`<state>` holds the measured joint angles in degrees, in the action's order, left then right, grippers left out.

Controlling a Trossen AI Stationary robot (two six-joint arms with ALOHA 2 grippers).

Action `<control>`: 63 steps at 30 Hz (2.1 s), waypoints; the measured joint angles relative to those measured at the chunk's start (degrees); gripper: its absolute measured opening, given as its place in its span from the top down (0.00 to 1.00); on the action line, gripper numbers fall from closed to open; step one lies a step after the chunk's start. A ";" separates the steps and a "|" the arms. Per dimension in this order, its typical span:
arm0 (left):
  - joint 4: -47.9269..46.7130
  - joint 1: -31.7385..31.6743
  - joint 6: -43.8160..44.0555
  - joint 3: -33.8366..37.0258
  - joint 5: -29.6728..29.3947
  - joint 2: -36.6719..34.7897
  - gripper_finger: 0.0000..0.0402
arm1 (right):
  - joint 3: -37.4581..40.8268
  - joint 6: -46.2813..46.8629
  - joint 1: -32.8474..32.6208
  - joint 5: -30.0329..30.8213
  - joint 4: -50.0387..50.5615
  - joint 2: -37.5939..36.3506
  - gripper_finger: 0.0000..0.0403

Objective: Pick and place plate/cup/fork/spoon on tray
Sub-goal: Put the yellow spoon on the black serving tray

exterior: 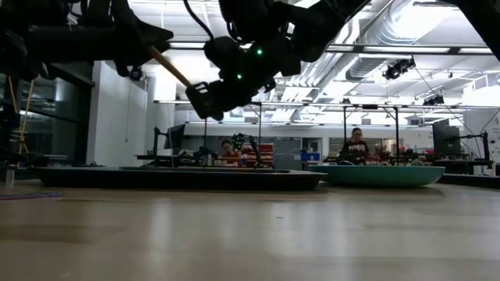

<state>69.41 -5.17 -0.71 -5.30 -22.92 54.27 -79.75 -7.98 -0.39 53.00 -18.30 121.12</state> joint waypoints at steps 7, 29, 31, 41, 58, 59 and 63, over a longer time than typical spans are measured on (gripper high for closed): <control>-4.23 0.00 -0.55 -0.04 0.90 -4.15 0.54 | 0.02 1.63 0.42 1.73 9.72 -3.20 1.00; -25.22 -0.04 -3.61 -3.77 7.59 -13.08 0.53 | 0.00 13.85 -1.20 -3.16 49.50 -12.72 1.00; -33.06 -0.04 -3.65 -6.65 7.93 -12.93 0.53 | 0.00 13.61 -1.89 -4.11 50.79 -12.96 1.00; -63.33 0.00 -3.43 -16.76 11.20 -12.53 0.53 | 0.00 10.52 -3.66 -12.75 50.67 -13.02 1.00; -62.74 -0.03 -5.99 -18.97 16.65 1.85 0.53 | 0.00 6.41 -3.38 -20.69 44.99 -13.02 1.00; -63.32 -0.06 -5.99 -19.28 17.27 2.69 0.53 | 0.00 6.39 -3.39 -20.71 45.05 -13.02 1.00; -65.07 -0.07 -5.99 -20.47 19.04 5.33 0.53 | 0.00 5.99 -3.41 -20.59 45.54 -13.02 1.00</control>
<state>4.34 -5.23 -6.70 -25.77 -3.88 59.60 -79.75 -1.98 -3.79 32.41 27.24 108.09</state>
